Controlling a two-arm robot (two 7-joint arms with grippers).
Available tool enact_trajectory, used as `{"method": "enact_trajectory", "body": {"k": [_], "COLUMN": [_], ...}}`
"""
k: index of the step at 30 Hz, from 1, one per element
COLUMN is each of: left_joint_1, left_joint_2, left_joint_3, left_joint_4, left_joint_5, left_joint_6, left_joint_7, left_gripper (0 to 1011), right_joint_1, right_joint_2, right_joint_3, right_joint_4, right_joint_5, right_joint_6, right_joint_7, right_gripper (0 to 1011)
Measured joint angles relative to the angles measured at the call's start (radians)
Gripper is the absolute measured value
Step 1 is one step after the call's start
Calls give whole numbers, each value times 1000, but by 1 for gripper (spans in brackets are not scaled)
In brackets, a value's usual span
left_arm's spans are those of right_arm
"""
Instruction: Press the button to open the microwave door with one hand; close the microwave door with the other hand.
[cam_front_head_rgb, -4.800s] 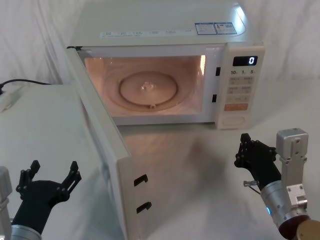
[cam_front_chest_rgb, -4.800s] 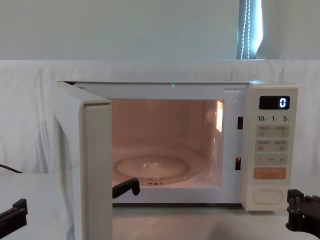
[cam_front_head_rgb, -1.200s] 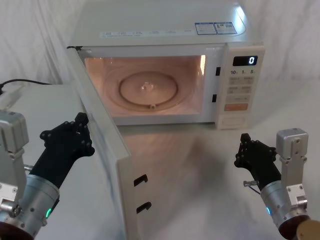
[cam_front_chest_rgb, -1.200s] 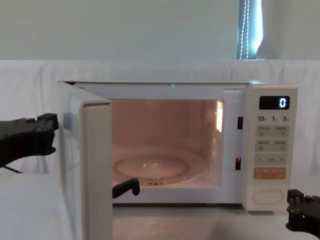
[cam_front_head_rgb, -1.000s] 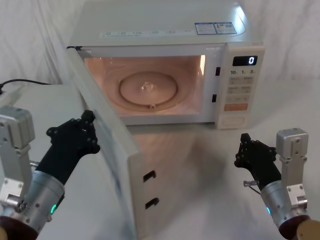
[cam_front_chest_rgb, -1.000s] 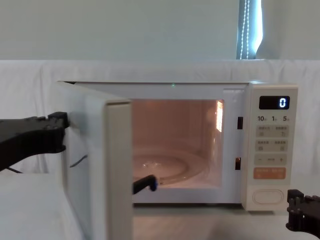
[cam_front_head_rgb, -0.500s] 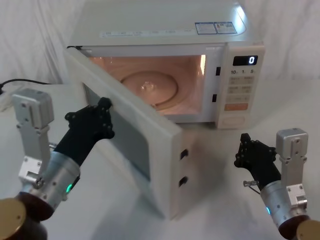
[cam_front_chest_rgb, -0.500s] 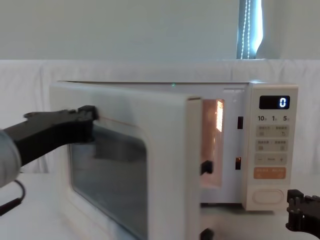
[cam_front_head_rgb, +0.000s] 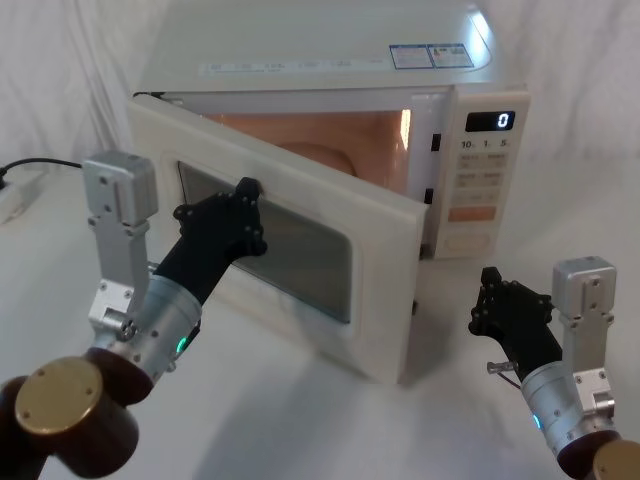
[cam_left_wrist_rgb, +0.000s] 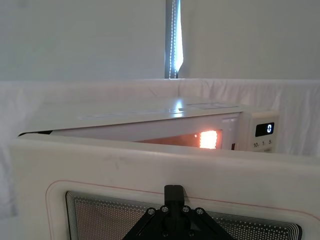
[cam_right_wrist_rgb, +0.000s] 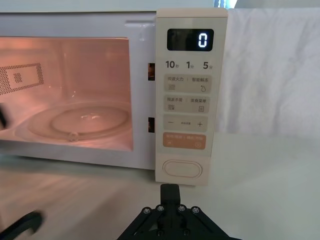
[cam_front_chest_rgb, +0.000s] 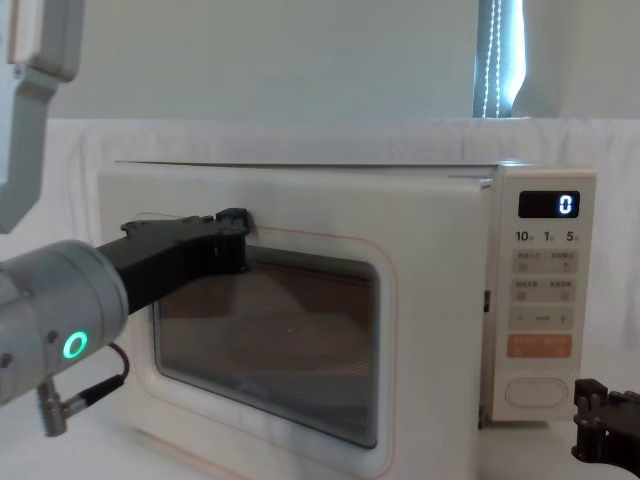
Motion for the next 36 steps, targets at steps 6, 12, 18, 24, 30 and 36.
{"method": "enact_trajectory", "body": {"k": [6, 12, 18, 24, 30, 36], "left_joint_1": [-49, -89, -125, -163, -204, -236], "left_joint_2": [-20, -39, -59, -81, -102, -116], "left_joint_3": [14, 29, 47, 61, 67, 69], "left_joint_4": [57, 95, 131, 177, 235, 270], "left_joint_5": [6, 13, 22, 23, 25, 28], "left_joint_6": [-5, -9, -13, -13, -24, -29], "left_joint_7": [7, 11, 12, 8, 10, 13], "left_gripper": [0, 0, 0, 0, 0, 0], "right_joint_1": [0, 0, 0, 0, 0, 0], "right_joint_2": [0, 0, 0, 0, 0, 0], "right_joint_3": [0, 0, 0, 0, 0, 0], "right_joint_4": [0, 0, 0, 0, 0, 0], "right_joint_5": [0, 0, 0, 0, 0, 0], "right_joint_6": [0, 0, 0, 0, 0, 0], "right_joint_7": [0, 0, 0, 0, 0, 0], "right_gripper": [0, 0, 0, 0, 0, 0]}}
